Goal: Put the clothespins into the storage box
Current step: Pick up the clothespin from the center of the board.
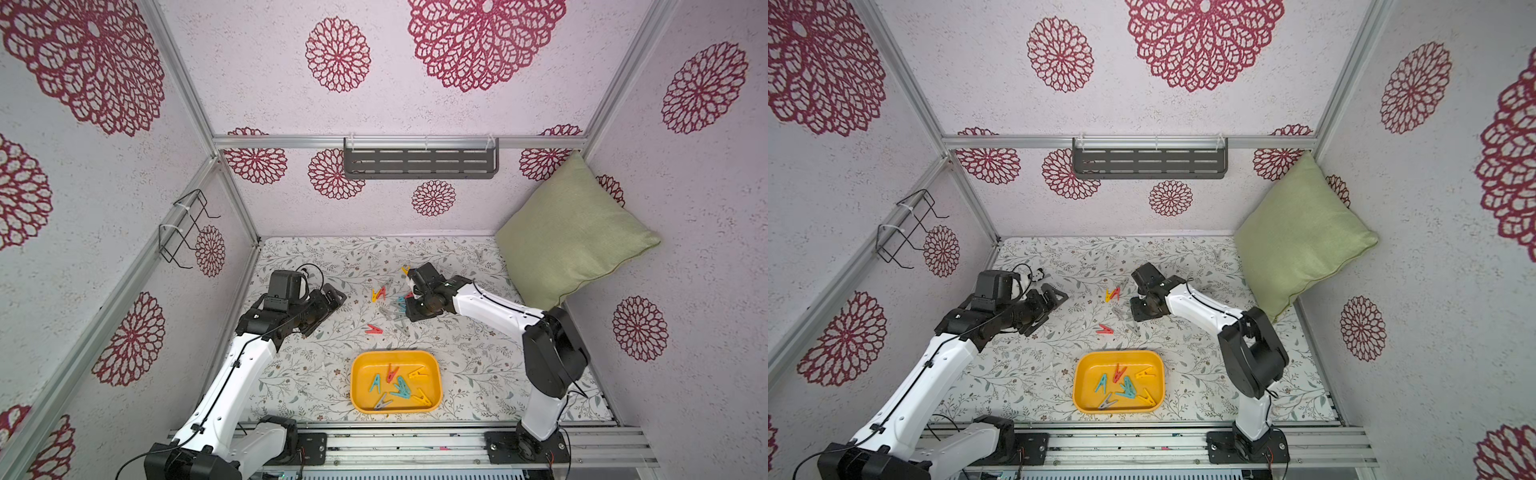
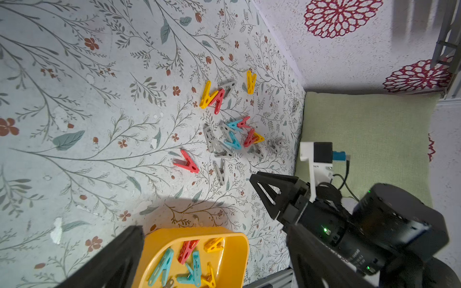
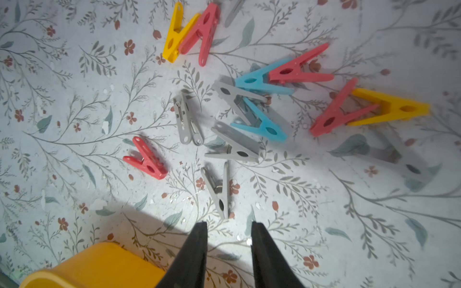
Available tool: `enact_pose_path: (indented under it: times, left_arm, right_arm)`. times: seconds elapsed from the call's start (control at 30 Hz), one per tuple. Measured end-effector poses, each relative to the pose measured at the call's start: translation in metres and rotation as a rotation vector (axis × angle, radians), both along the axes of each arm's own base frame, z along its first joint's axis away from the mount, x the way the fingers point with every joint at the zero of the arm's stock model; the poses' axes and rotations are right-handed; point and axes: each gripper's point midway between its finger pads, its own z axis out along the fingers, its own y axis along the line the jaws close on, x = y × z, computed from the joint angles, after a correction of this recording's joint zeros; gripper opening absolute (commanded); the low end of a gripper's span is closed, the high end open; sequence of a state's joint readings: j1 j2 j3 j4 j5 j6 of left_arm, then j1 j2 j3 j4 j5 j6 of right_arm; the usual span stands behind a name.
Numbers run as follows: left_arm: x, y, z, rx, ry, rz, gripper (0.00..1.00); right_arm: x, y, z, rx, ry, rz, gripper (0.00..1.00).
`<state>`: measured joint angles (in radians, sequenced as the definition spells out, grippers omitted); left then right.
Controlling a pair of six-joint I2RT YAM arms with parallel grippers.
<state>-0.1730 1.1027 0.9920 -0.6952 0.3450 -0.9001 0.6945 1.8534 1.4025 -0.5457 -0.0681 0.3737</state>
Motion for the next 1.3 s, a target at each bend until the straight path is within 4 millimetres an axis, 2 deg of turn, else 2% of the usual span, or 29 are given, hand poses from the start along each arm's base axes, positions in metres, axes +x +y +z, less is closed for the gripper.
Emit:
enact_pose_path:
  times: [0.23,0.63,1.0,1.2,1.3]
  left_arm:
    - [0.001,-0.005,-0.013,0.02,0.025,-0.044,0.97]
    - [-0.004,-0.025,-0.04,0.047,0.085,-0.121,0.97]
    - [-0.004,-0.029,-0.042,0.054,0.086,-0.135,0.98]
    - [-0.006,-0.028,-0.048,0.084,0.106,-0.144,0.99]
    - [-0.008,-0.029,-0.052,0.118,0.126,-0.16,0.99]
  right_arm:
    - [0.002,0.012,-0.038,-0.045,0.09,0.056,0.33]
    - [0.009,0.017,-0.065,-0.086,0.132,0.072,0.27]
    - [0.011,0.015,-0.067,-0.09,0.131,0.073,0.1]
    - [0.012,0.017,-0.063,-0.086,0.126,0.074,0.08]
    - [0.011,0.016,-0.055,-0.08,0.119,0.075,0.08]
